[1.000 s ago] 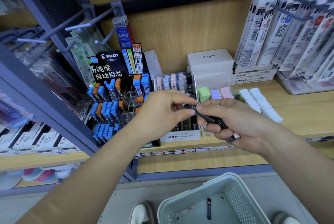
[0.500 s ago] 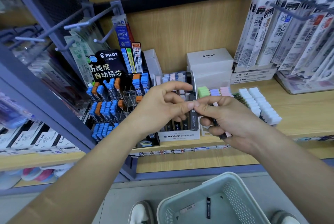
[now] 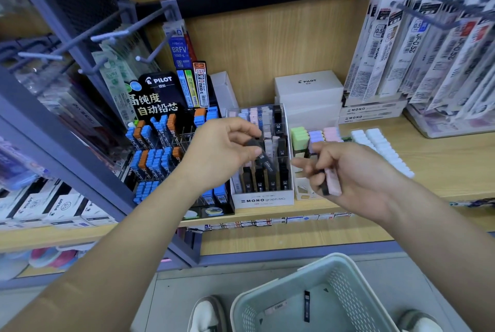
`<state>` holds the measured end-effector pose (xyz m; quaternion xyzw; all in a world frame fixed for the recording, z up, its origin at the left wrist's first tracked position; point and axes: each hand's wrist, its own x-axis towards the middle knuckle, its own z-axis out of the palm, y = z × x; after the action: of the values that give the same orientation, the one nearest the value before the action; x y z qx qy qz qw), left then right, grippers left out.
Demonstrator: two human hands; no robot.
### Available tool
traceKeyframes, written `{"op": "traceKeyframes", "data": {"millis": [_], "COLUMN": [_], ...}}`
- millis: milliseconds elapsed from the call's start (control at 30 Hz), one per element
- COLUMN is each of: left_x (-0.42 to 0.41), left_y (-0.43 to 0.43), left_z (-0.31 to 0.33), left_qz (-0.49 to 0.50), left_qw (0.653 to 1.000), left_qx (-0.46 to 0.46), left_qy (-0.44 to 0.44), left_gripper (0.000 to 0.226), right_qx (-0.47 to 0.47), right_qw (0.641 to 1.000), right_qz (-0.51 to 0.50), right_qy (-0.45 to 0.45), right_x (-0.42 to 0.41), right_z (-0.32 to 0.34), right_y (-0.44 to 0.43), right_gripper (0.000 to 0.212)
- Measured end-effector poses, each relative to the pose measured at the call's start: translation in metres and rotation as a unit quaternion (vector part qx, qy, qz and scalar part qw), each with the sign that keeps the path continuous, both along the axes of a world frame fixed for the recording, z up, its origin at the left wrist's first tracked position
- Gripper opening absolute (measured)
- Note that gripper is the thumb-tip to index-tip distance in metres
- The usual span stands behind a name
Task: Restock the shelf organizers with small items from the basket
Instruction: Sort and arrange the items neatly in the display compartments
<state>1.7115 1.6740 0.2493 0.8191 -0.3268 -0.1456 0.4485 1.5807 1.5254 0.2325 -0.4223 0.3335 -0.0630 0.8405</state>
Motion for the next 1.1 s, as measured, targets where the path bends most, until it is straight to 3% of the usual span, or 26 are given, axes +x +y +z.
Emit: {"op": "traceKeyframes", "data": {"millis": [133, 500, 1100], "left_x": [0.008, 0.005, 0.002], "left_y": [0.002, -0.015, -0.028], "left_z": [-0.010, -0.040, -0.070], "left_qz": [0.001, -0.063, -0.156], "left_qw": [0.993, 0.973, 0.920], "left_qx": [0.075, 0.153, 0.192], "left_qy": [-0.091, -0.162, -0.304], "left_gripper": [0.018, 0.017, 0.026], "right_qx": [0.052, 0.046, -0.075], "right_qw": [0.997, 0.996, 0.996], "right_qz": [-0.034, -0.037, 0.029], "right_qy": [-0.054, -0.068, -0.022], "right_x": [-0.004, -0.013, -0.018], "right_z": [0.002, 0.013, 0.009], "right_y": [-0.009, -0.012, -0.017], "right_gripper": [0.042, 0.027, 0.014]}}
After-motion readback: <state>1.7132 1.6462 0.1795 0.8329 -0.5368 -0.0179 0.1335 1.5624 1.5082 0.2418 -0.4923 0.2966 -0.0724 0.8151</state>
